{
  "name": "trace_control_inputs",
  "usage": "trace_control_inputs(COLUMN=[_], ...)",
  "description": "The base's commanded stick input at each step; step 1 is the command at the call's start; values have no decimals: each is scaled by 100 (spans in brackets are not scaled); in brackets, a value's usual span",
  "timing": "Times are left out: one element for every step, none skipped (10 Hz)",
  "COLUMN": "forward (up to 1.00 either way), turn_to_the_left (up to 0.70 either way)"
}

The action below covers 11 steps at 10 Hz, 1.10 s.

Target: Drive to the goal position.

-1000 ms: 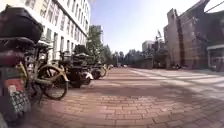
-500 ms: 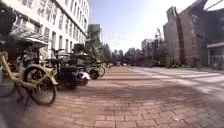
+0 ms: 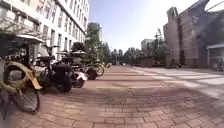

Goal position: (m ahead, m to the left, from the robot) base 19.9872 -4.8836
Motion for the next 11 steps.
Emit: trace_control_inputs(forward=[70,70,70,70,70,70,70,70,70,70,70], turn_to_the_left=[0,0,0,0,0,0,0,0,0,0,0])
